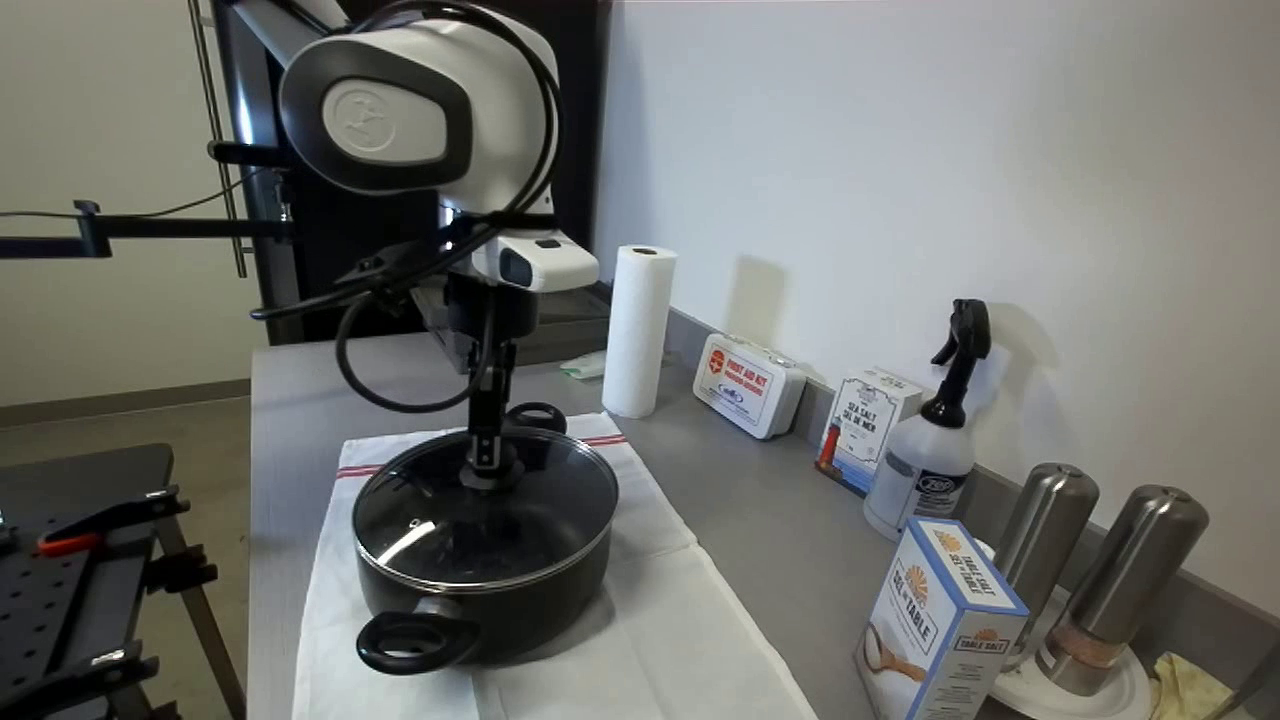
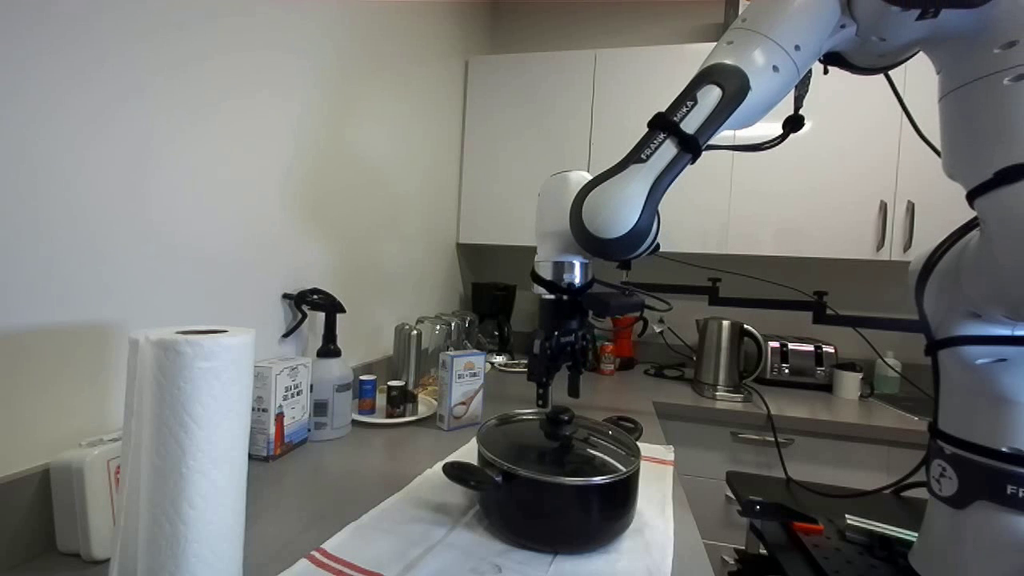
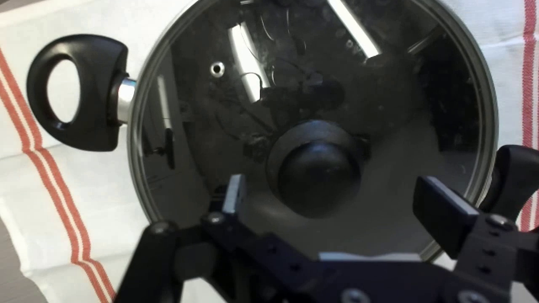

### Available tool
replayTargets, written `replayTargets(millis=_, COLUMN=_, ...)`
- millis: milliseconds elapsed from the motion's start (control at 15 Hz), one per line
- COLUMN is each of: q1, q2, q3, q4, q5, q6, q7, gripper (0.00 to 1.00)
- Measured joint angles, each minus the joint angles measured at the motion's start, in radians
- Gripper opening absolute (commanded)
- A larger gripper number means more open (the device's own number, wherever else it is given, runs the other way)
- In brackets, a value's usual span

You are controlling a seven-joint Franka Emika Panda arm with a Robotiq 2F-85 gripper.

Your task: Uncover the pot

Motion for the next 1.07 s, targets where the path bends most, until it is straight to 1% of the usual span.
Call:
replayTargets(millis=400, q1=0.000, q2=0.044, q3=-0.012, q4=0.034, q5=-0.006, q6=-0.006, q7=0.029, gripper=1.00)
replayTargets(millis=467, q1=0.000, q2=0.045, q3=-0.013, q4=0.035, q5=-0.007, q6=-0.007, q7=0.031, gripper=0.84)
replayTargets(millis=533, q1=0.000, q2=0.045, q3=-0.013, q4=0.035, q5=-0.007, q6=-0.007, q7=0.033, gripper=0.74)
replayTargets(millis=667, q1=0.000, q2=0.045, q3=-0.013, q4=0.035, q5=-0.007, q6=-0.009, q7=0.033, gripper=0.60)
replayTargets(millis=733, q1=0.000, q2=0.046, q3=-0.013, q4=0.035, q5=-0.007, q6=-0.012, q7=0.033, gripper=0.52)
replayTargets(millis=800, q1=0.000, q2=0.046, q3=-0.013, q4=0.035, q5=-0.007, q6=-0.019, q7=0.033, gripper=0.45)
replayTargets(millis=867, q1=0.000, q2=0.046, q3=-0.013, q4=0.035, q5=-0.007, q6=-0.028, q7=0.033, gripper=0.35)
replayTargets(millis=933, q1=0.002, q2=0.045, q3=-0.013, q4=0.035, q5=-0.006, q6=-0.034, q7=0.033, gripper=0.28)
replayTargets(millis=1000, q1=0.005, q2=0.042, q3=-0.011, q4=0.036, q5=-0.006, q6=-0.037, q7=0.033, gripper=0.25)
replayTargets(millis=1067, q1=0.007, q2=0.041, q3=-0.011, q4=0.035, q5=-0.006, q6=-0.042, q7=0.033, gripper=0.25)
